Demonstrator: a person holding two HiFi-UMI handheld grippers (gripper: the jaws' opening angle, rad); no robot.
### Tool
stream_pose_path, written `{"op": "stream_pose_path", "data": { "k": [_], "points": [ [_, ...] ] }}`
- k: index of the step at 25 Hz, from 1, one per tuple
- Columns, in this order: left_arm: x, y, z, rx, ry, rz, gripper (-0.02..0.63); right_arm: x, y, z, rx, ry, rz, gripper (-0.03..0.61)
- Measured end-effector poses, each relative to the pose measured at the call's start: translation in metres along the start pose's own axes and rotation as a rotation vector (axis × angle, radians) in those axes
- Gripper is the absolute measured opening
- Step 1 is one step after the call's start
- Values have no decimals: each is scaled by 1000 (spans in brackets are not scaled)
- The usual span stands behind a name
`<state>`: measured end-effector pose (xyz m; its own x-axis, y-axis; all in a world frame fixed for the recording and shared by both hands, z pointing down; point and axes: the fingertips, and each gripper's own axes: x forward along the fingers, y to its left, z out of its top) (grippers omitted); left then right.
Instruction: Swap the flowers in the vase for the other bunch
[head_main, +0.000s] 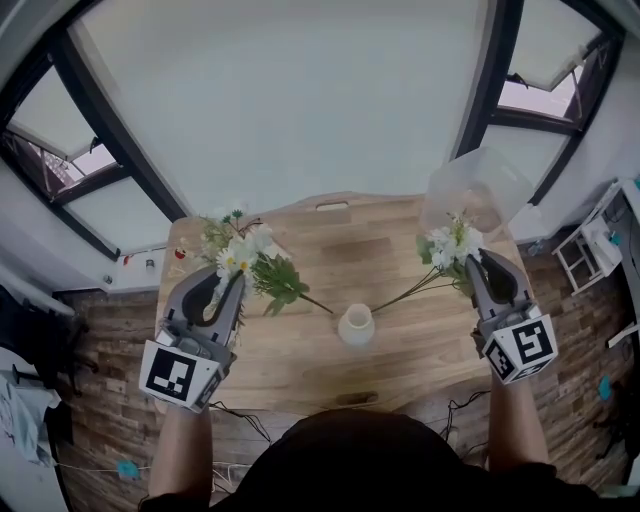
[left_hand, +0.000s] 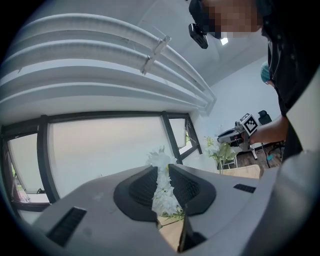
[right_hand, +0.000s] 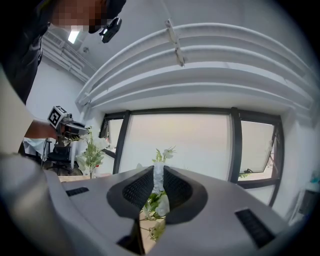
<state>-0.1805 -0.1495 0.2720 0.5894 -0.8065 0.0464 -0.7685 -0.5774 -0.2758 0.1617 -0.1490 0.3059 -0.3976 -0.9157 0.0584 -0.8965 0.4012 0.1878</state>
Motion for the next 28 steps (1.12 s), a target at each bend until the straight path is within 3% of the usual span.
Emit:
{"op": "stream_pose_path", "data": {
  "k": [8,28],
  "points": [
    [24,-14,3,19,5,-20,66,-14,-35,-17,12,15,-53,77],
    [42,-27,-6,42,28,-95,66,-27,-24,-41,89,38,-87,77]
  ]
}}
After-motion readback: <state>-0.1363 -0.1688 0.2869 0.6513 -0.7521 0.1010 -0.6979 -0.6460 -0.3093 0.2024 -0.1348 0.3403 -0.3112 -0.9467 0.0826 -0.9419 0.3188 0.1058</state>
